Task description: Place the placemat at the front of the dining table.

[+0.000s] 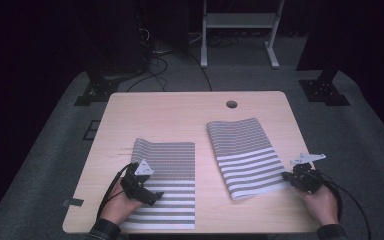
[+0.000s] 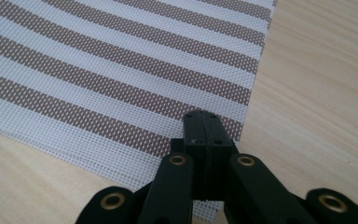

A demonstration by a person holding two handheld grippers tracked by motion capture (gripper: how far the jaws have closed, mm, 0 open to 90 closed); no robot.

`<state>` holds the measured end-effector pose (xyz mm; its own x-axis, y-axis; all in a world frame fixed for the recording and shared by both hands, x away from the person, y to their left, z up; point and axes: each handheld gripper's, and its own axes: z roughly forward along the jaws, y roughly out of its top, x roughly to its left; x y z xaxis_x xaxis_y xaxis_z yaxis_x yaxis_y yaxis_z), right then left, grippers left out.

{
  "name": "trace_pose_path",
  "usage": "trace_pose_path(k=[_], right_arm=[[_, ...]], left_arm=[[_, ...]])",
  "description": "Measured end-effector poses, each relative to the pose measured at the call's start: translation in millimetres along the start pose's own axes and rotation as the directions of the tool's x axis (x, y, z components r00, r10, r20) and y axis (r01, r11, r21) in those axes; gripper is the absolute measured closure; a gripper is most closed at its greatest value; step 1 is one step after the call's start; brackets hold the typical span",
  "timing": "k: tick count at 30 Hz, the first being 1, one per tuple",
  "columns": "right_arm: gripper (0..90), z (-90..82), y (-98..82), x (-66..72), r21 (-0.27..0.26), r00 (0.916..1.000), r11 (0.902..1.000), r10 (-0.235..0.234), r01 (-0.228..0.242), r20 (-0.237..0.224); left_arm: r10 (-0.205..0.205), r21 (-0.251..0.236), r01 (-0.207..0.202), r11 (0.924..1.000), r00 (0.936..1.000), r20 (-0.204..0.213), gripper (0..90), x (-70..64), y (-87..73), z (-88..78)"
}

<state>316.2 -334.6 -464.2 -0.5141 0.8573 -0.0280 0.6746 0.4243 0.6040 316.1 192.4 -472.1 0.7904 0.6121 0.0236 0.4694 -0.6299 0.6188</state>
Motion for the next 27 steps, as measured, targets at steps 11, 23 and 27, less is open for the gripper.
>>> trace_pose_path(k=[11,23,27], right_arm=[[87.0,4.2,7.7,-12.5,0.015,0.9984,0.9999,-0.002,0.001,0.056],[58.4,-4.7,-3.9,-17.9,-0.020,0.9951,0.9958,0.090,-0.089,0.040],[52.2,-2.9,-7.0,-18.5,-0.013,0.9946,0.9950,0.100,-0.099,0.030]], left_arm=[[-0.001,-0.001,0.001,1.0000,1.0000,0.001,0.0,0.1,-0.1,0.1],[-0.002,-0.001,0.002,1.0000,1.0000,0.001,0.0,0.1,-0.1,0.1],[-0.002,-0.002,0.002,1.0000,1.0000,0.001,0.0,0.2,-0.2,0.1]])
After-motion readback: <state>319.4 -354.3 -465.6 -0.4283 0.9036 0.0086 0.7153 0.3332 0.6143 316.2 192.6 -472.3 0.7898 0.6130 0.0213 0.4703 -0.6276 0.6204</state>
